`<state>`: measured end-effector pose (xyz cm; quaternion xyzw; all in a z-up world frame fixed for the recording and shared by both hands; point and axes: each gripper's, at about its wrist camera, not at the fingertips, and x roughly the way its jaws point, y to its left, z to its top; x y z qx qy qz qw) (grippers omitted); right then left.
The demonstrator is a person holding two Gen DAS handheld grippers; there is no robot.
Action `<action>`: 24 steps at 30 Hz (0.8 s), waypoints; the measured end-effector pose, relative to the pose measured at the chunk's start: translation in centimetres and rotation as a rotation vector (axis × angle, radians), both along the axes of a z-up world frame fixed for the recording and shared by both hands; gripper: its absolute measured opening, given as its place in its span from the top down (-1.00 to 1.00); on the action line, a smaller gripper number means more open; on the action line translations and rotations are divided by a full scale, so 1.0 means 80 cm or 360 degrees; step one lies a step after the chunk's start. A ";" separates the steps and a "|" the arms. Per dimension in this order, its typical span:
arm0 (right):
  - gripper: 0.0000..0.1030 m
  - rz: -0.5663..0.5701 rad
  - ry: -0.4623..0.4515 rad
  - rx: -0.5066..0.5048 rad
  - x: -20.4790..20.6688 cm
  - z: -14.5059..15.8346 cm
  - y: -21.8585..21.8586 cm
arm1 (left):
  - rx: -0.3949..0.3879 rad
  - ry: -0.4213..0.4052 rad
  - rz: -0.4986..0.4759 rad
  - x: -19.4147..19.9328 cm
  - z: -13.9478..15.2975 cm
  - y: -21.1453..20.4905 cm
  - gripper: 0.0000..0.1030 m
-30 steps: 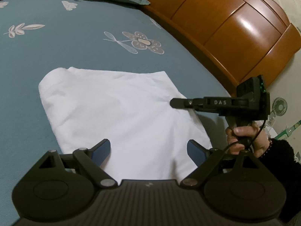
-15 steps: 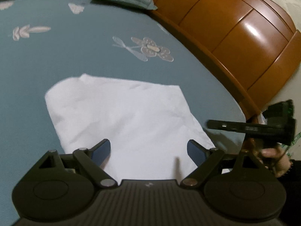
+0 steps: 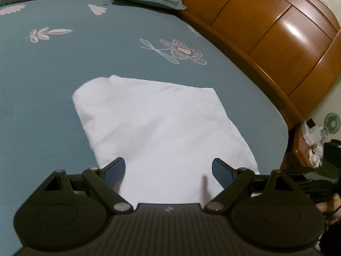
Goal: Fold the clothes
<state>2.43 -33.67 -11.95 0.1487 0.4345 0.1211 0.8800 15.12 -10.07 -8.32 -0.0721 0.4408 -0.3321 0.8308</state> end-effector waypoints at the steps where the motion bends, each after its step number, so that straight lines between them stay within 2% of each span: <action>1: 0.55 -0.0010 -0.0007 -0.0025 -0.003 0.006 0.002 | 0.0007 -0.0009 0.0004 0.001 0.003 0.002 -0.72; 3: 0.37 0.0009 -0.0101 -0.0071 0.001 0.024 0.013 | 0.0010 -0.0029 0.0022 0.006 0.008 0.003 -0.72; 6: 0.30 0.0035 -0.0204 -0.0095 0.024 0.031 0.031 | -0.0006 -0.0043 0.0054 0.023 0.010 0.001 -0.72; 8: 0.30 0.0018 -0.0181 -0.0115 0.045 0.023 0.039 | -0.0011 -0.0059 0.0068 0.034 0.005 -0.001 -0.72; 10: 0.29 0.0011 -0.0085 -0.0153 0.057 0.002 0.044 | 0.0022 -0.0073 0.0101 0.046 -0.003 -0.003 -0.72; 12: 0.27 -0.0010 -0.0101 -0.0106 0.054 -0.006 0.038 | 0.0087 -0.0092 0.0141 0.063 -0.014 -0.003 -0.72; 14: 0.27 -0.0044 -0.0127 -0.0037 0.048 -0.009 0.031 | 0.0083 -0.0090 0.0170 0.079 -0.018 -0.001 -0.72; 16: 0.27 -0.0083 -0.0126 0.0010 0.043 -0.010 0.026 | 0.0065 -0.0102 0.0198 0.085 -0.007 -0.003 -0.72; 18: 0.27 -0.0082 -0.0133 -0.0019 0.041 -0.009 0.030 | 0.0047 -0.0114 0.0226 0.092 0.005 -0.005 -0.72; 19: 0.26 -0.0076 -0.0137 -0.0042 0.040 -0.009 0.034 | 0.0013 -0.0106 0.0194 0.091 0.008 -0.009 -0.72; 21: 0.11 -0.0069 -0.0145 -0.0073 0.040 -0.009 0.039 | -0.0054 -0.0091 0.0130 0.090 0.015 -0.017 -0.72; 24: 0.01 -0.0070 -0.0153 -0.0069 0.039 -0.009 0.042 | -0.0003 -0.0070 0.0030 0.098 0.002 -0.046 -0.72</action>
